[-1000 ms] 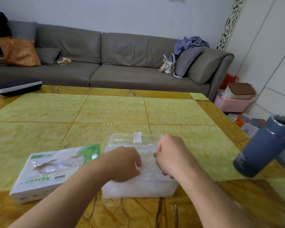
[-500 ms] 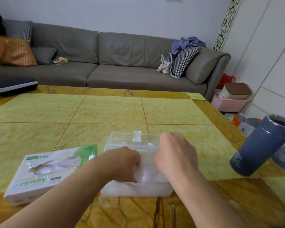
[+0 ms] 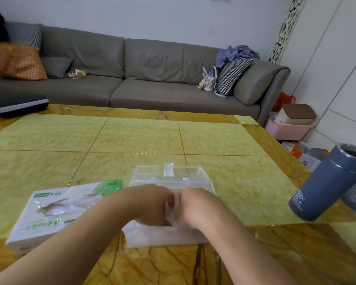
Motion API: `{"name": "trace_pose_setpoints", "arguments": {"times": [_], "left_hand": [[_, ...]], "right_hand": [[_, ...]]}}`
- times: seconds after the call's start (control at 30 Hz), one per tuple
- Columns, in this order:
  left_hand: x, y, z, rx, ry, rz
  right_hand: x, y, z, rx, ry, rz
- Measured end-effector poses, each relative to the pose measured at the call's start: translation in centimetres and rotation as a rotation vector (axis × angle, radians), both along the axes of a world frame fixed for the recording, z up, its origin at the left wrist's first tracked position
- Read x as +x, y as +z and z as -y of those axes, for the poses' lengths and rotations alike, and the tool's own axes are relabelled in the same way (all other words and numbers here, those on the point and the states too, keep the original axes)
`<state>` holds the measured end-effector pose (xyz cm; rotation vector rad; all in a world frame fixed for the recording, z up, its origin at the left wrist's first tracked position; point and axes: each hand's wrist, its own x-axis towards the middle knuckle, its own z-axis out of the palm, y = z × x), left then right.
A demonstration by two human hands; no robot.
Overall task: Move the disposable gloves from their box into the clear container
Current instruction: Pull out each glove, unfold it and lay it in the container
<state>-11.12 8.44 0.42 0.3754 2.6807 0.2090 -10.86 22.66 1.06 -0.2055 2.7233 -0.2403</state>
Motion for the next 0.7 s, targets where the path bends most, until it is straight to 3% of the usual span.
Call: {"name": "trace_pose_setpoints", "arguments": {"times": [0.2,0.43,0.7], "left_hand": [[0.4,0.3,-1.5,0.065,0.097,-0.117],[0.7,0.1,-1.5,-0.097,0.139,0.169],[1.2,1.7,-2.3,-0.165,0.109,0.230]], "right_hand": [[-1.0,-0.2,0.8,0.105,0.097,0.138],[-0.6,0.7,0.4,0.159,0.032,0.170],[-0.5,0.7,0.7,0.187,0.022,0.178]]}}
